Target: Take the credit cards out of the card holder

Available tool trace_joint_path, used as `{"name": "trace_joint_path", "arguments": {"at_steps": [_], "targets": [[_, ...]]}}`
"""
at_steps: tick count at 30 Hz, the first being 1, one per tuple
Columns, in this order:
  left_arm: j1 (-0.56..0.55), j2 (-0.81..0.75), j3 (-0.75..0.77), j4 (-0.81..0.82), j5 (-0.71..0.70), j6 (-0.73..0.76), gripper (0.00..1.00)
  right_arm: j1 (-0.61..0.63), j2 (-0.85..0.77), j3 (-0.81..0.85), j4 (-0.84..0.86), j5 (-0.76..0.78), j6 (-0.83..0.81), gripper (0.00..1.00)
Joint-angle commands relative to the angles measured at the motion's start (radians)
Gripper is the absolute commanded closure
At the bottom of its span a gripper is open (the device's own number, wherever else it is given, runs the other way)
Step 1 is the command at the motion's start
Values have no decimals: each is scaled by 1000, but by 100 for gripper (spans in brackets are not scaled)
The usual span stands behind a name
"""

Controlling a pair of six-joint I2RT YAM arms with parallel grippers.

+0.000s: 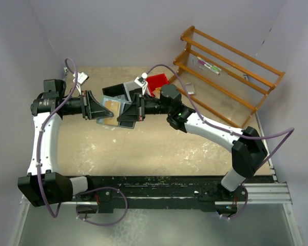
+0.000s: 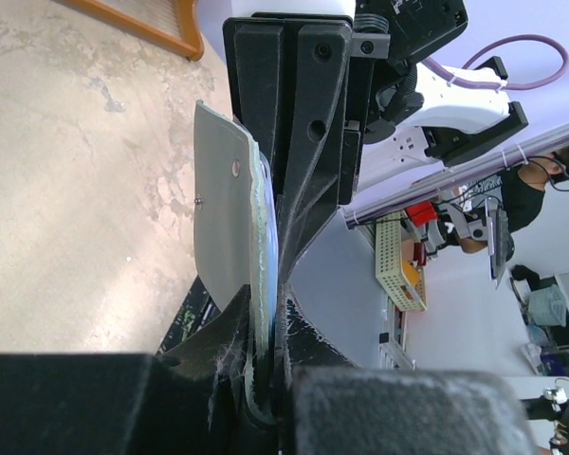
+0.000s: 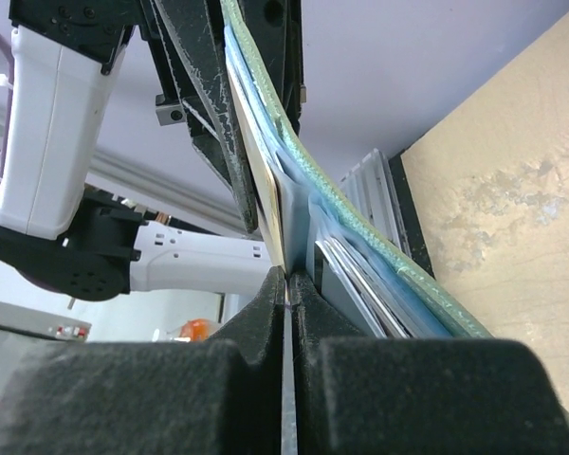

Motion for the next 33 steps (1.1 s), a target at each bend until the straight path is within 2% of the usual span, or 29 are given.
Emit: {"name": "trace_joint_path", "arguments": {"at_steps": [1,5,24,26,29,33], "targets": [[-24,12,35,-61,140,17,93,4,-29,-12,153,57,17,100],[-24,22,48,-78,98,20,100,-1,-42,-45,174,64,17,100],[-24,32,50,-95,81,33,100,-24,-76,-125,185,67,16,100],[-24,29,47,-95,80,37,100,-24,-64,-105,172,67,20,89],[-24,26,45,-91,73,40,100,-24,-38,-76,180,66,40,82],[-24,23,45,-95,72,42,99,-24,-9,-51,227,53,78,80]]}}
